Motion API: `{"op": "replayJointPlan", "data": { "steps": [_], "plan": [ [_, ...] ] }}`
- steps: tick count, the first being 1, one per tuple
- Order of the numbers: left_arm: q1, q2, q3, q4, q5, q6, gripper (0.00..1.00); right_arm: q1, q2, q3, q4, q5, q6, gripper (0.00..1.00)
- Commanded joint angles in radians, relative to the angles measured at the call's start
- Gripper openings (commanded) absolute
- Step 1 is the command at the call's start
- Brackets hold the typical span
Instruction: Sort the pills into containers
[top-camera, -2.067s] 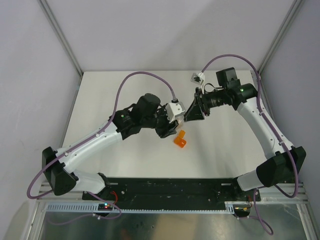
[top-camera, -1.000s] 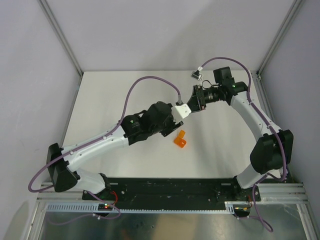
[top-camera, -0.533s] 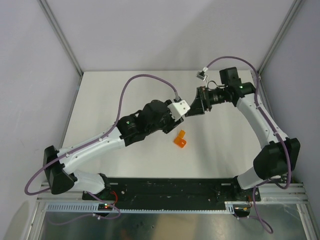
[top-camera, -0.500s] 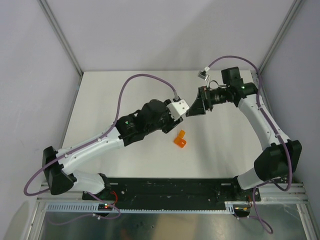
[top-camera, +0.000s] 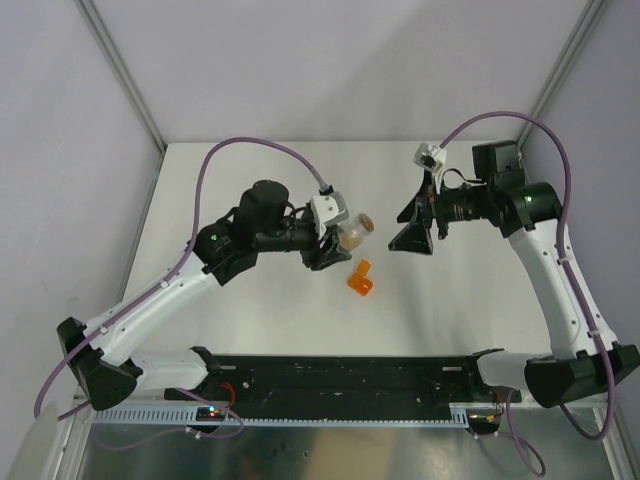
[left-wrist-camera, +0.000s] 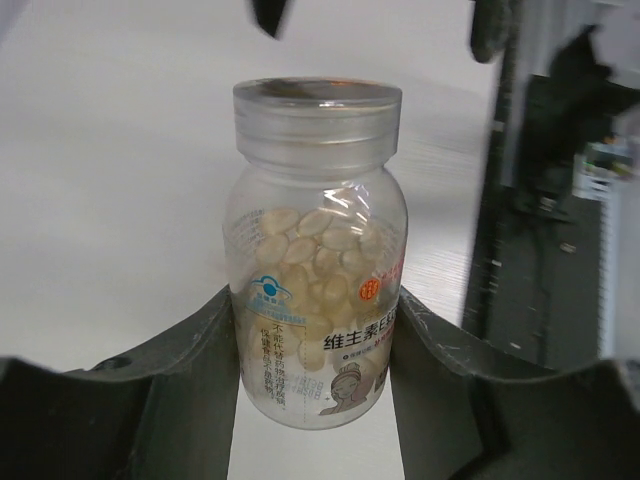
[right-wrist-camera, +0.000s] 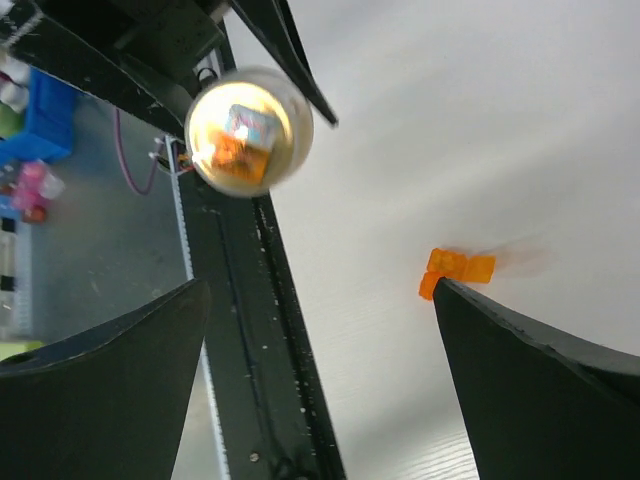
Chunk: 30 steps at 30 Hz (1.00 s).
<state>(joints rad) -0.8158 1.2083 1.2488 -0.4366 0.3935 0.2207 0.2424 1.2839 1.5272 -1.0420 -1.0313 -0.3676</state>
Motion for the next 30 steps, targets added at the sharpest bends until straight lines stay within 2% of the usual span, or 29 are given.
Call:
{"op": "replayJointPlan", "data": {
  "steps": [1,8,19,23,25,27,30],
  "plan": [
    [0.014,-0.015,0.029,-0.082,0.340,0.000,0.00,0.083,-0.063,0.067,-0.040,0.081,-0.134,0.99],
    [0.017,0.016,0.052,-0.130,0.457,-0.011,0.00,0.194,-0.063,0.097,-0.045,0.125,-0.176,0.99],
    [0.016,0.066,0.092,-0.146,0.458,-0.021,0.00,0.275,-0.036,0.128,-0.076,0.098,-0.195,0.96],
    [0.016,0.080,0.104,-0.145,0.459,-0.025,0.00,0.283,-0.030,0.121,-0.074,0.093,-0.196,0.92],
    [0.015,0.087,0.109,-0.145,0.459,-0.027,0.00,0.284,-0.025,0.119,-0.071,0.087,-0.193,0.87],
    [0.015,0.092,0.110,-0.145,0.457,-0.027,0.00,0.285,-0.018,0.119,-0.070,0.080,-0.191,0.78],
    [0.016,0.096,0.111,-0.145,0.450,-0.027,0.00,0.285,-0.006,0.118,-0.068,0.072,-0.184,0.59]
  ]
}}
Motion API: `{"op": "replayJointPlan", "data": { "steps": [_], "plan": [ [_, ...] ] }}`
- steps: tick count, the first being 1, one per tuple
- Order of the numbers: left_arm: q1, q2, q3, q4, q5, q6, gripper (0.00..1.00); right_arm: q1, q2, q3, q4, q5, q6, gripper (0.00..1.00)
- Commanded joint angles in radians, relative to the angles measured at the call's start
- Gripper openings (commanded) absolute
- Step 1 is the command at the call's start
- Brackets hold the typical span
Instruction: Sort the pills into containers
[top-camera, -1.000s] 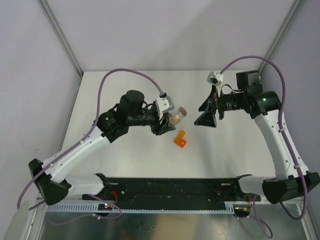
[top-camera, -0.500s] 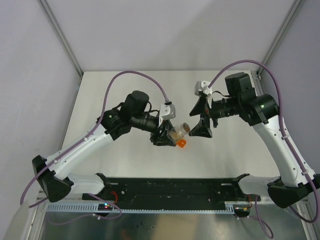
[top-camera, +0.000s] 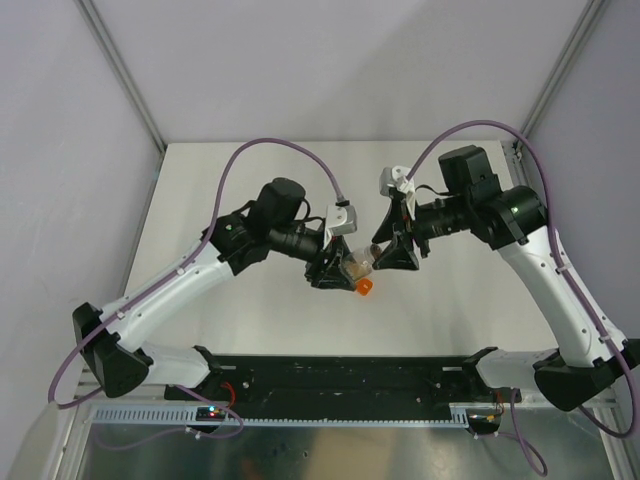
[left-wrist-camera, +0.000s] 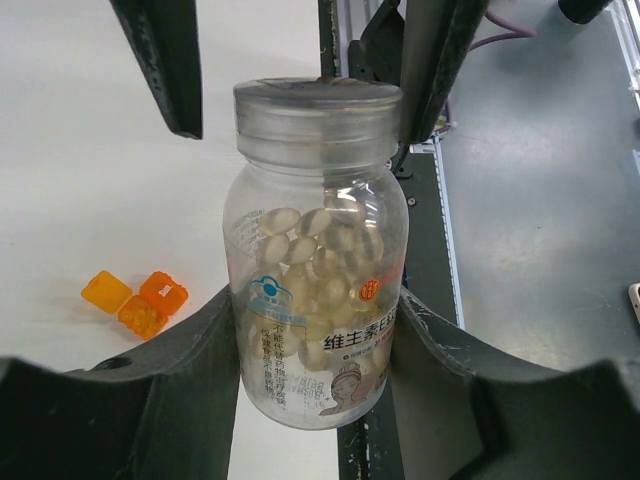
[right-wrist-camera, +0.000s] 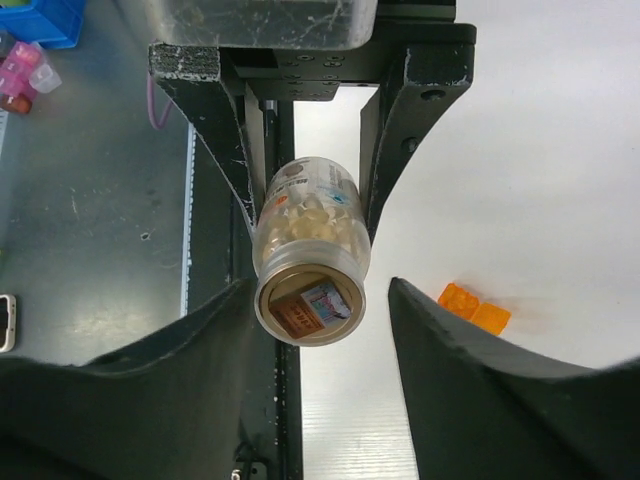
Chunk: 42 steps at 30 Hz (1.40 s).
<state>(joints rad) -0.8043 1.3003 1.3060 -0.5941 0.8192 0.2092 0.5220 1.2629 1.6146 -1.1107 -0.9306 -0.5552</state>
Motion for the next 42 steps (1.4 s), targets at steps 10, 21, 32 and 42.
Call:
{"op": "replayJointPlan", "data": {
  "steps": [10,21,32,42],
  "plan": [
    [-0.002,0.010,0.084,0.011,-0.093,-0.023,0.00,0.001,0.050,0.014,0.017,-0.048,0.049,0.17],
    [-0.128,0.031,0.132,0.021,-0.635,0.019,0.00,-0.093,0.174,-0.029,0.154,-0.141,0.296,0.03],
    [-0.285,0.073,0.061,0.151,-1.222,0.106,0.00,-0.150,0.318,-0.105,0.331,-0.228,0.581,0.08],
    [-0.291,0.094,0.018,0.191,-1.310,0.119,0.00,-0.173,0.293,-0.132,0.348,-0.179,0.612,0.55]
  ]
}}
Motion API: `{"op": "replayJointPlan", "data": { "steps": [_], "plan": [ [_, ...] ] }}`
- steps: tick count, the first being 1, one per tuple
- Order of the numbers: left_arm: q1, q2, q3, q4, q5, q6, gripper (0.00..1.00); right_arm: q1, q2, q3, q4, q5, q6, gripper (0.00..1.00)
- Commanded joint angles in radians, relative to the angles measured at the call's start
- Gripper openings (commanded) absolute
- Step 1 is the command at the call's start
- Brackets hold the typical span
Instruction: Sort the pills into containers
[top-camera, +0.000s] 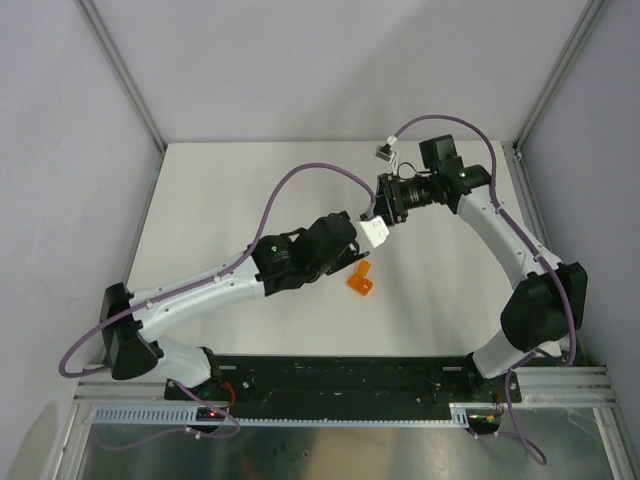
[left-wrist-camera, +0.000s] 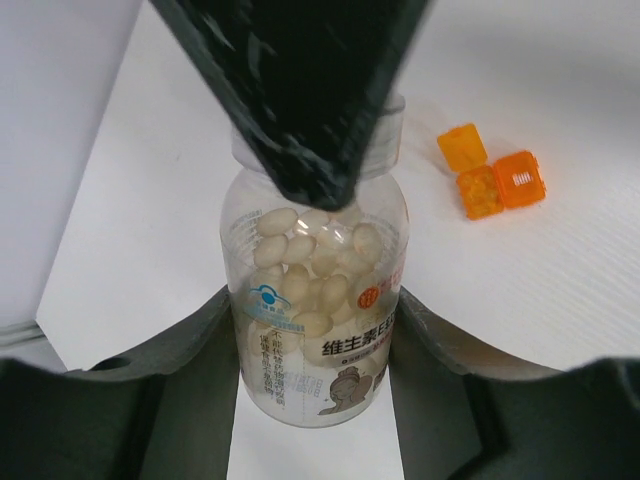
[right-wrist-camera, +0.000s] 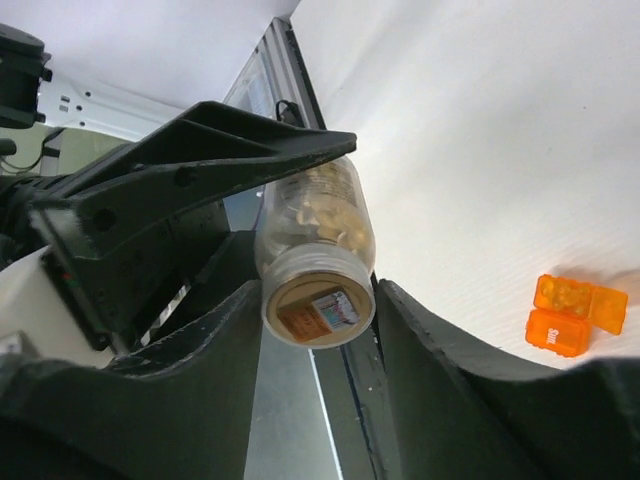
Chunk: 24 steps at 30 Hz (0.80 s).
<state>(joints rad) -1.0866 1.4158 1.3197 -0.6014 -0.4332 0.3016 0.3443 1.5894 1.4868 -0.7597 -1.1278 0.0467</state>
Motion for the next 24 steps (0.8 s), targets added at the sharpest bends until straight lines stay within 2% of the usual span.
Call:
{"op": "replayJointPlan", "data": {
  "steps": [1,3,5,12,17,20,24],
  "plan": [
    [-0.008,-0.027,-0.001,0.198,-0.051,0.026,0.00,-0.002,-0.044,-0.004,-0.010,0.027,-0.005,0.62],
    [-0.001,-0.040,-0.013,0.198,-0.031,0.023,0.00,-0.019,-0.071,-0.002,-0.026,0.037,-0.031,0.74],
    [0.018,-0.060,-0.023,0.198,0.007,0.016,0.00,-0.040,-0.105,0.000,-0.039,0.047,-0.059,0.80],
    [0.114,-0.167,-0.046,0.170,0.271,-0.012,0.00,-0.098,-0.227,0.033,-0.159,0.066,-0.235,0.86],
    [0.203,-0.217,-0.033,0.090,0.687,-0.009,0.00,-0.083,-0.295,0.088,-0.260,0.068,-0.414,0.86],
    [0.250,-0.210,-0.010,0.015,0.951,-0.005,0.00,-0.020,-0.336,0.113,-0.288,0.137,-0.502,0.86],
    [0.279,-0.181,0.015,-0.058,1.167,-0.007,0.00,0.065,-0.366,0.141,-0.311,0.213,-0.571,0.87]
  ]
}}
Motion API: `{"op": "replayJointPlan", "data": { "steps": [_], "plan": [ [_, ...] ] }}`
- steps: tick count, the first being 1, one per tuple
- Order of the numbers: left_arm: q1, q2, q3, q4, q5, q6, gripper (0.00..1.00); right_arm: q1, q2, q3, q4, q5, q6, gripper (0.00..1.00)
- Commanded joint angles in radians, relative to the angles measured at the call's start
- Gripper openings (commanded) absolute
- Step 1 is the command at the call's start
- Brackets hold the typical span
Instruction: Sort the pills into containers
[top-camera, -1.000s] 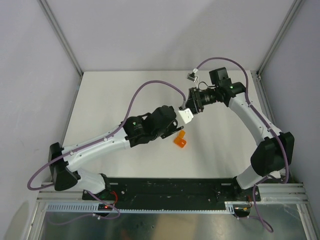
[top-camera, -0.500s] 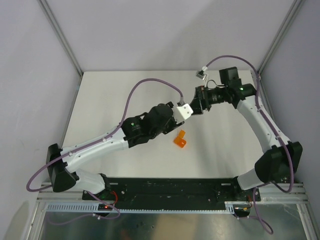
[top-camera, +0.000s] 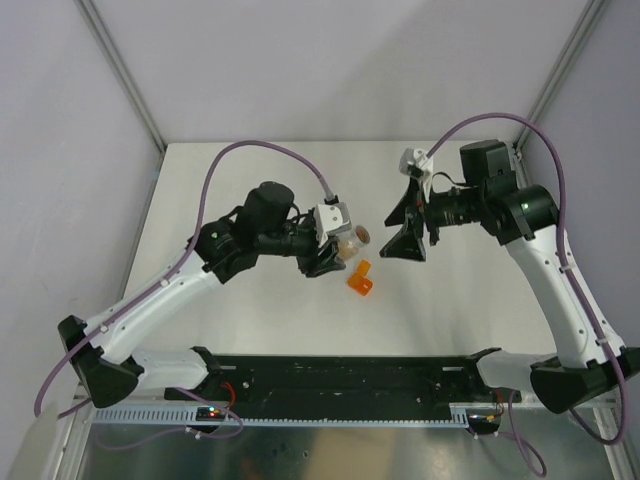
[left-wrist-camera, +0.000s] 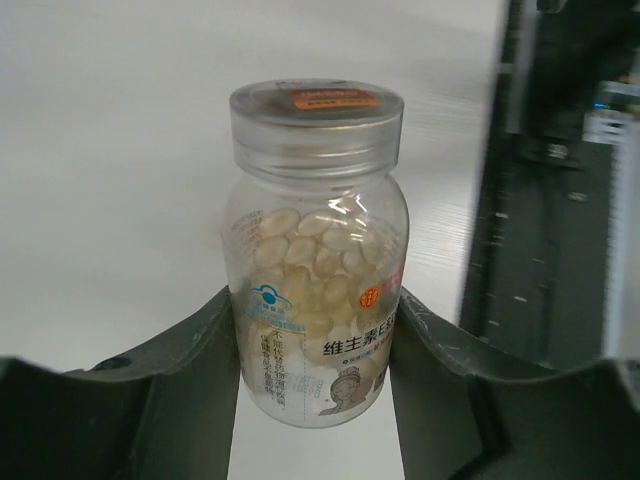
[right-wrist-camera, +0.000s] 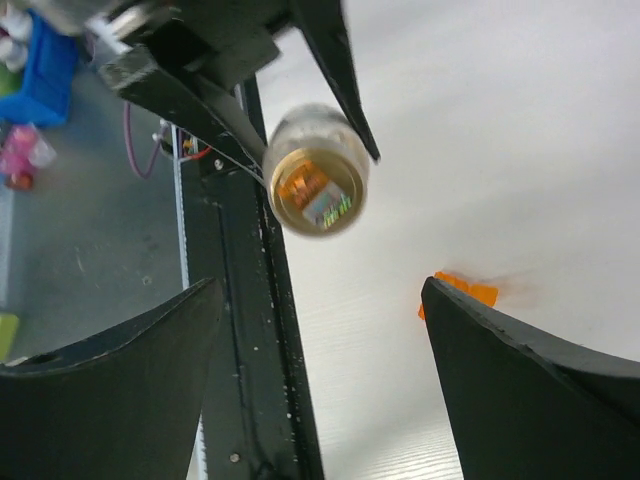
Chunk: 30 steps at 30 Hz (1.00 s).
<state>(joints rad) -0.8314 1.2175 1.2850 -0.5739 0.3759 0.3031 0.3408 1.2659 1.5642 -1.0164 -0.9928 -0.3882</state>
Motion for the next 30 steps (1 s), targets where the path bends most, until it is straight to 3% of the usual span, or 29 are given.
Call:
{"op": "replayJointPlan", "data": {
  "steps": [1,21,27,30],
  "plan": [
    [0.027,0.024,0.051,-0.094,0.385,-0.008,0.00,0.078,-0.041,0.072,-0.068,0.077,-0.150,0.87],
    [0.028,0.110,0.109,-0.128,0.517,-0.031,0.00,0.217,-0.017,0.051,-0.122,0.066,-0.234,0.84],
    [0.028,0.121,0.124,-0.127,0.519,-0.037,0.00,0.233,0.004,0.042,-0.116,0.067,-0.230,0.72],
    [0.028,0.120,0.127,-0.127,0.517,-0.036,0.00,0.236,0.013,0.040,-0.111,0.069,-0.226,0.59]
  ]
}}
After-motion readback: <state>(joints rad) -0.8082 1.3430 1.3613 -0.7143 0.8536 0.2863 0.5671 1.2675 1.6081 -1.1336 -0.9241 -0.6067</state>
